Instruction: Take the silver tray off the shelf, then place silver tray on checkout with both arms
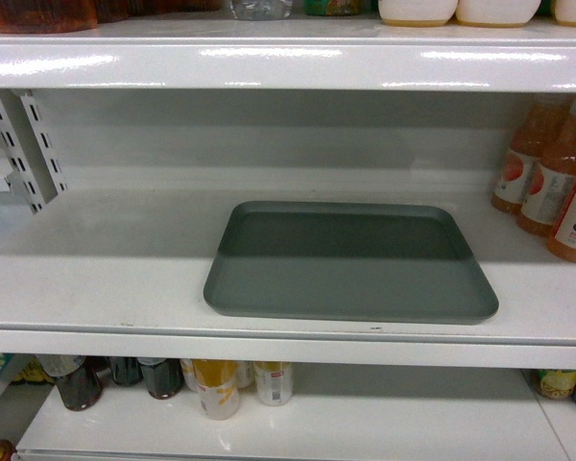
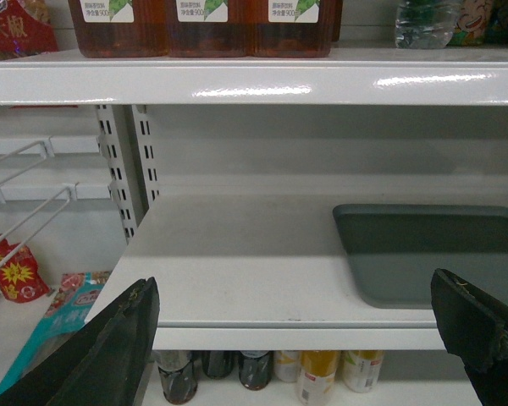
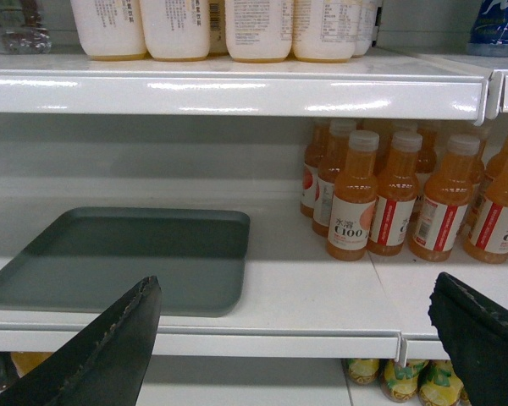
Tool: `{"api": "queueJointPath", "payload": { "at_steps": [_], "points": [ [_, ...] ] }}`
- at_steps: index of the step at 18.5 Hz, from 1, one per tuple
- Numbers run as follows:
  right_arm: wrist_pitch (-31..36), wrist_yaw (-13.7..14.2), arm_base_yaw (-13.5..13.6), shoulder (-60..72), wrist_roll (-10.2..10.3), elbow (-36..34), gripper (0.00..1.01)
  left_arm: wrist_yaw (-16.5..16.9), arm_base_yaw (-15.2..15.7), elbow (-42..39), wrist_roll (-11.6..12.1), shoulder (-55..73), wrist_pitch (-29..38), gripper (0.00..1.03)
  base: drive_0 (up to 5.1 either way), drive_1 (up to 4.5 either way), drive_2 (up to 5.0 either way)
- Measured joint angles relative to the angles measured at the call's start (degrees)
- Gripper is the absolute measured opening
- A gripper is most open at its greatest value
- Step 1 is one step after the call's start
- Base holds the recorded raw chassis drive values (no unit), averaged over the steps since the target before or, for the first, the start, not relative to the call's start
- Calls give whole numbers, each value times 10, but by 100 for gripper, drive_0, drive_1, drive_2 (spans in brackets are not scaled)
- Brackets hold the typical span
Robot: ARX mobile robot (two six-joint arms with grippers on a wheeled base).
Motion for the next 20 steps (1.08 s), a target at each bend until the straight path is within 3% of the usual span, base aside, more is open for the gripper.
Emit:
{"api": "queueJointPath", "payload": {
  "at_steps": [20],
  "points": [
    [0, 0, 0, 0, 0, 0, 98, 0, 0, 0, 0, 0, 0, 98, 0, 0, 0]
  ]
}}
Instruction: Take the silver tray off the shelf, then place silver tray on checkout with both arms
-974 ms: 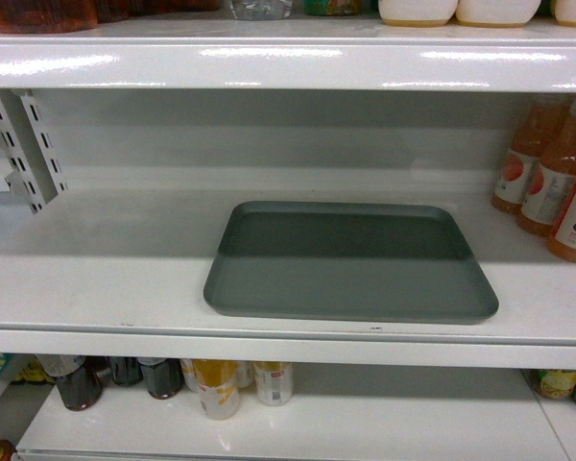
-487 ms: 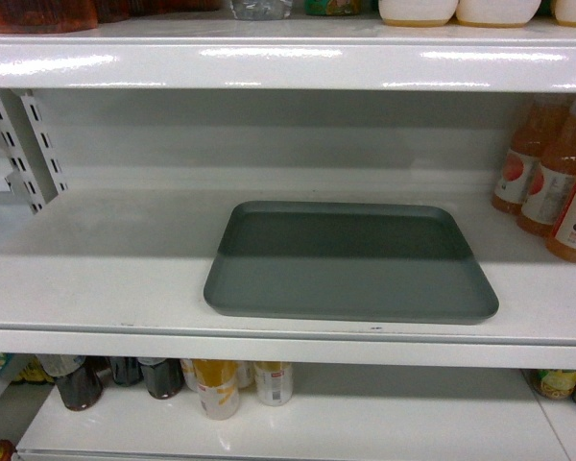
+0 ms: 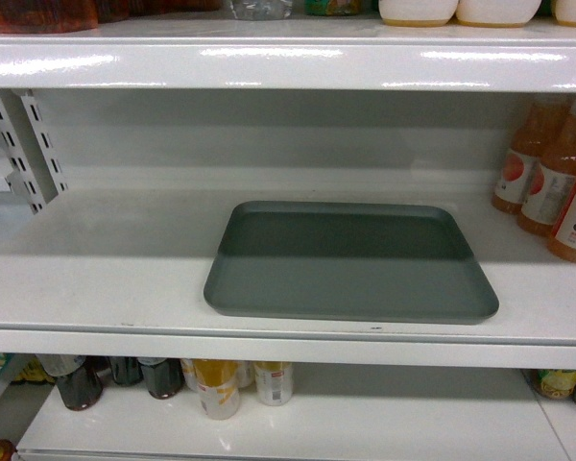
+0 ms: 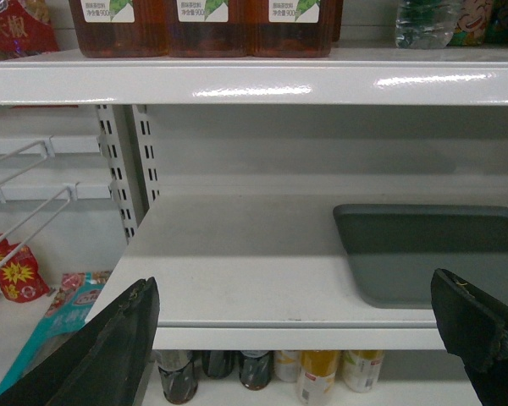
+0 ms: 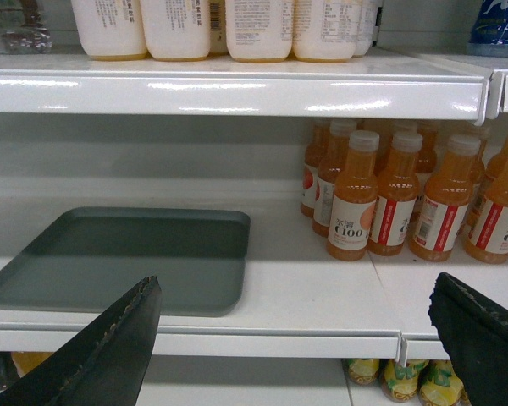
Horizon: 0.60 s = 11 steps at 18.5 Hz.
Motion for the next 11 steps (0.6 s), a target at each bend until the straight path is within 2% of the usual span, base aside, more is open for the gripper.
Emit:
{"api": "queueJointPath", "payload": {
  "at_steps": [5, 6, 7, 8, 9, 10, 11],
  "points": [
    [0, 0, 0, 0, 0, 0, 98, 0, 0, 0, 0, 0, 0, 98, 0, 0, 0],
    [-2, -1, 0, 0, 0, 0, 98, -12, -4, 2, -1, 3, -14, 98, 0, 0, 0],
    [-65, -34, -3, 36, -16, 21, 98, -126, -54, 38, -25, 66, -96, 98, 0, 0, 0],
    [-64, -35, -3, 50, -19, 24, 98, -146, -64, 46, -28, 83, -101, 98, 0, 0, 0],
    [-49, -35, 6, 97, -27, 32, 98, -185, -82, 60, -34, 143, -90, 98, 0, 0, 0],
    [-25, -44, 17, 155, -29, 45, 98, -209, -87, 70, -37, 207, -52, 98, 0, 0, 0],
    [23, -51, 28, 229, -31, 60, 98, -207, -67, 77, -44, 299, 0, 98, 0, 0, 0]
  ]
}}
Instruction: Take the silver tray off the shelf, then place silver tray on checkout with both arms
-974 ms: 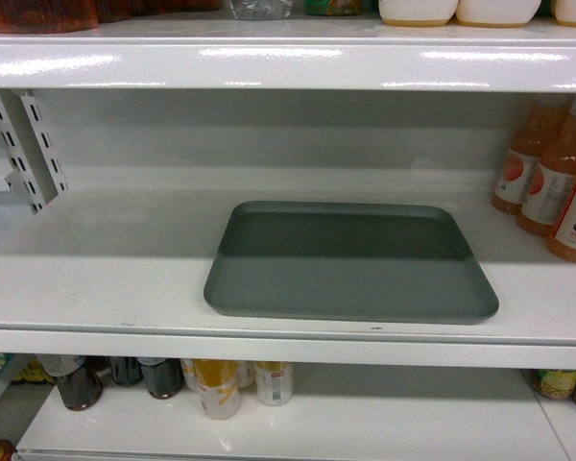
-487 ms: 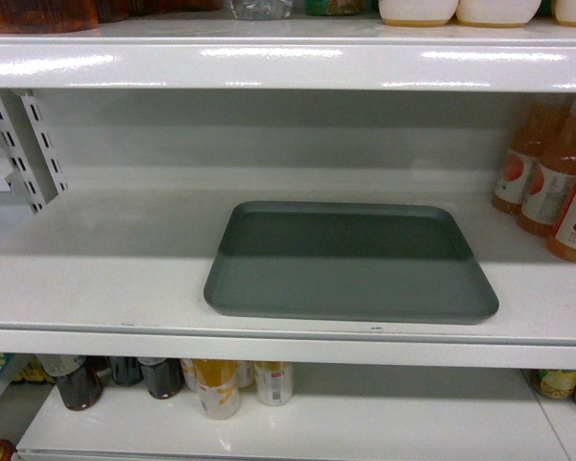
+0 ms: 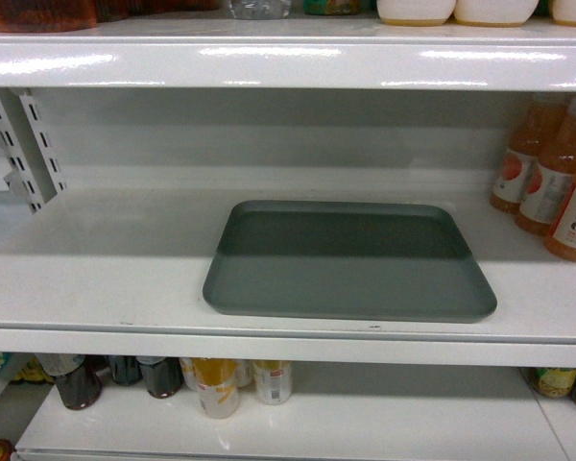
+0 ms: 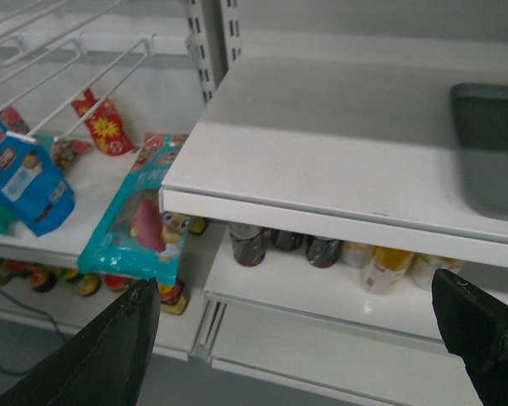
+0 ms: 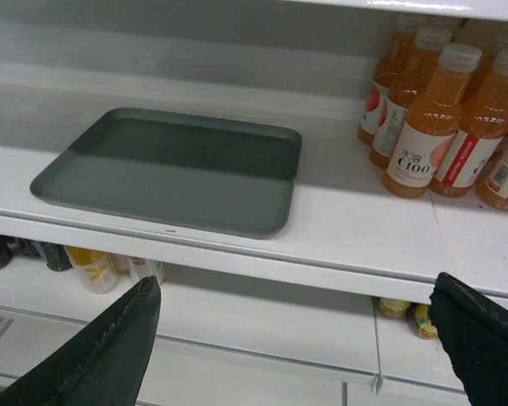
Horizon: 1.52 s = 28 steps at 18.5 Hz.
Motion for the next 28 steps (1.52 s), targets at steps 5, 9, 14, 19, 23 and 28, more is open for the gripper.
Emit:
{"api": "queueJointPath", "payload": {
  "at_steps": [5, 9, 14, 19, 23, 28],
  "points": [
    [213, 24, 14, 395, 3, 53, 98, 139, 5, 83, 12, 443, 244, 98, 0, 0, 0],
    [339, 47, 35, 655, 15, 155, 98, 167, -44, 238, -15, 736, 276, 98, 0, 0, 0],
    [320, 47, 5, 833, 30, 311, 98, 169, -71, 434, -43, 878, 224, 98, 0, 0, 0],
    [292, 52, -2, 942, 52, 432, 98, 168, -80, 563, -54, 960, 179, 98, 0, 0, 0],
    [262, 65, -2, 1007, 63, 527, 98, 162, -85, 654, -62, 1016, 141, 98, 0, 0, 0],
    [196, 83, -3, 1100, 66, 647, 98, 154, -85, 732, -60, 1064, 91, 98, 0, 0, 0]
  ]
}}
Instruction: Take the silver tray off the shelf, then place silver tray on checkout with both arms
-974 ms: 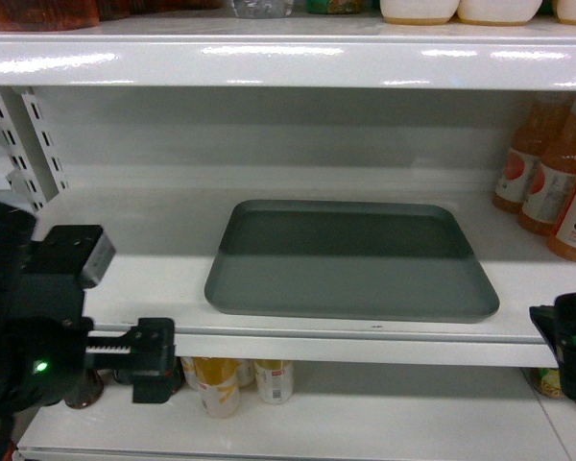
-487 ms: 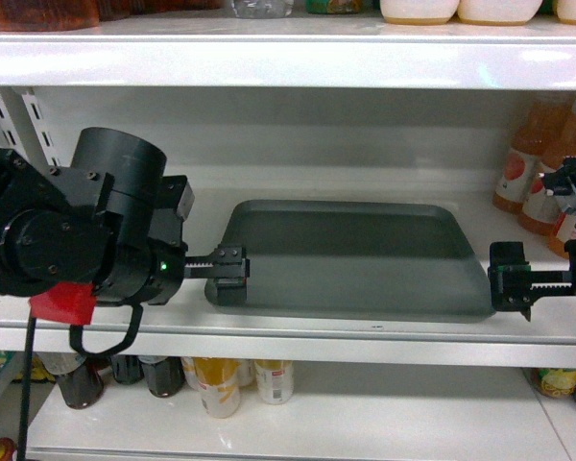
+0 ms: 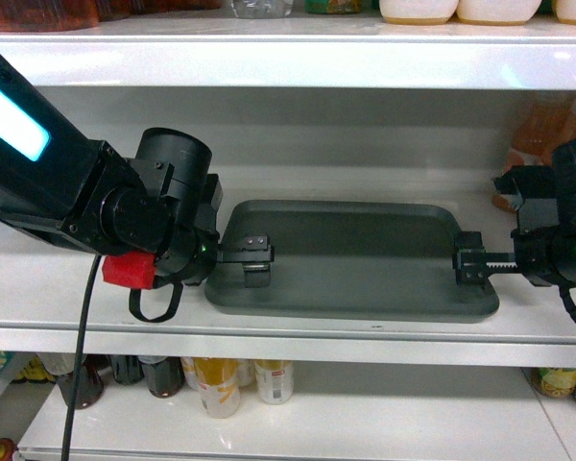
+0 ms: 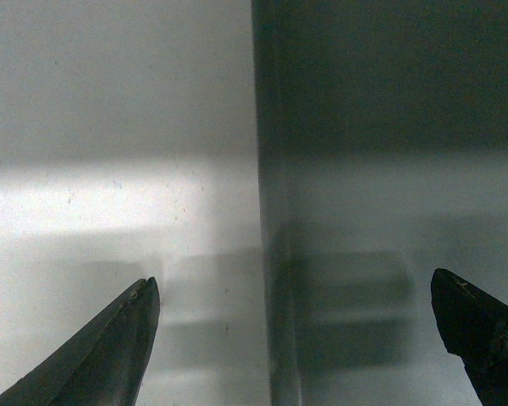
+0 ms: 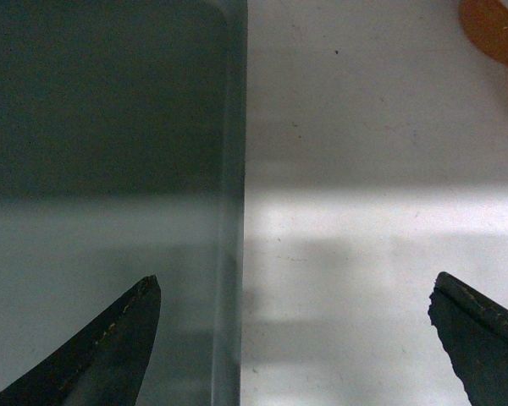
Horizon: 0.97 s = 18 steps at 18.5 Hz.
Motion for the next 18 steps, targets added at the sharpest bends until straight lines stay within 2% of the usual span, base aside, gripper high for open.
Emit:
{"api": "queueJointPath", "payload": {
  "at_steps": [3, 6, 7, 8, 10, 12, 13, 15, 17, 18],
  "points": [
    [-44, -11, 0, 28, 5, 48, 98, 1, 1, 26, 0, 14, -23, 98, 0, 0, 0],
    [-74, -2, 2, 47, 5, 80, 98, -4, 0, 47, 2, 20, -56, 98, 0, 0, 0],
    [-101, -2, 4, 48, 7, 94, 98, -8, -1, 52, 9, 21, -66, 98, 0, 0, 0],
    [-113, 3, 5, 48, 7, 101, 94, -8, -2, 57, 8, 22, -77, 94, 0, 0, 0],
    [-132, 0, 7, 49, 8, 107, 76, -1, -2, 68, 8, 23, -102, 77, 0, 0, 0],
    [-148, -4, 9, 52, 6, 117, 63, -1, -1, 69, 8, 23, -110, 64, 0, 0, 0],
    [-155, -11, 13, 53, 0, 118, 43, 8, -2, 67, 5, 23, -109, 45, 0, 0, 0],
    [-169, -23, 14, 53, -2, 122, 25, 7, 1, 59, 5, 20, -108, 27, 0, 0, 0],
    [-184, -31, 13, 51, -7, 125, 7, 13, 4, 46, -2, 13, -104, 8, 0, 0, 0],
    [-187, -40, 12, 47, -7, 122, 4, 22, 8, 38, -10, 10, -104, 4, 0, 0, 0]
  ]
}}
